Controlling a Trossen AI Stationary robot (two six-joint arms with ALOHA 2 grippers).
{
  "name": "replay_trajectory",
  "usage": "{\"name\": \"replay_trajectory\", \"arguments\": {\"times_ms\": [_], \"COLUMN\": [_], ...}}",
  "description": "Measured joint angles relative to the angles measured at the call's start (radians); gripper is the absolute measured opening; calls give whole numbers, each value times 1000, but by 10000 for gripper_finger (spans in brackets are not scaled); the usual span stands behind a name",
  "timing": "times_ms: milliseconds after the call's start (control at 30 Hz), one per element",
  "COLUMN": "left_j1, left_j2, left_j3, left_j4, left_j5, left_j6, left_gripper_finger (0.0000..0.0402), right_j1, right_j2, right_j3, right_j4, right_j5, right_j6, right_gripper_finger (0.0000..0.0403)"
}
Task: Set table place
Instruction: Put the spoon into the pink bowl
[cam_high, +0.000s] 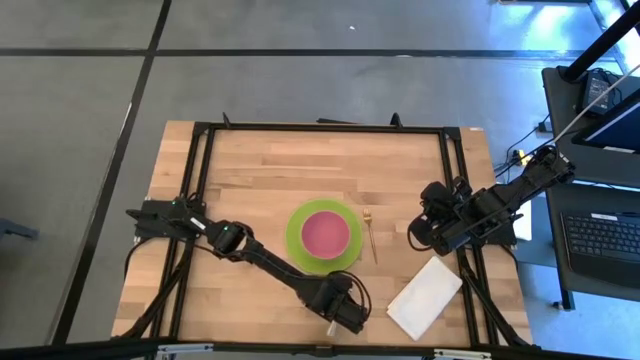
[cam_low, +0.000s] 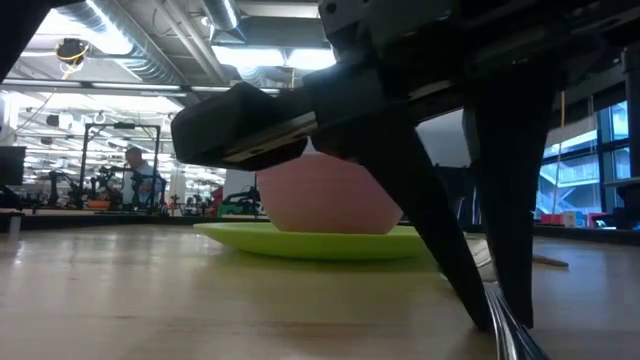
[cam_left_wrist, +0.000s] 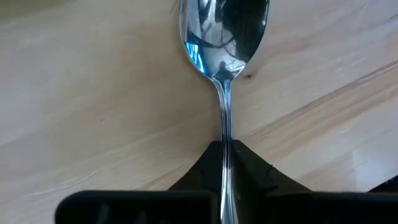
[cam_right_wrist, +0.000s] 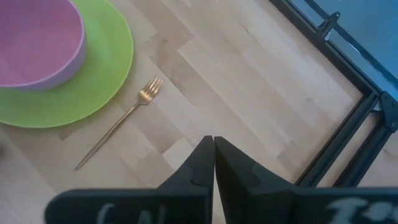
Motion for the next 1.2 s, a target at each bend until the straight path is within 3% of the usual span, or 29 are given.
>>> {"name": "replay_trajectory", "arguments": {"times_ms": [267,500,633,767,900,1200], "left_j1": [-3,18,48,103,190,417], "left_j2": [-46,-244,-328,-431,-445,-412], "left_j3": [28,39,32,40,32,-25], "left_j4": [-1,-5,-116,-350,-578,-559], "left_j5": [34,98,110,125,212,518], "left_j6": [161,288,363,462,608,970], "left_gripper_finger": [5,0,0,0,0,0], "right_j1": [0,0,0,0,0,-21], "right_j2": [0,0,0,0,0,0], "right_j3": [0,0,0,0,0,0], "right_j4": [0,0,0,0,0,1], "right_j5": [0,1,42,64,78,90], "right_j6": [-18,-18,-13,-13,-12,-13], "right_gripper_finger": [16,16,16,16,16,17]}}
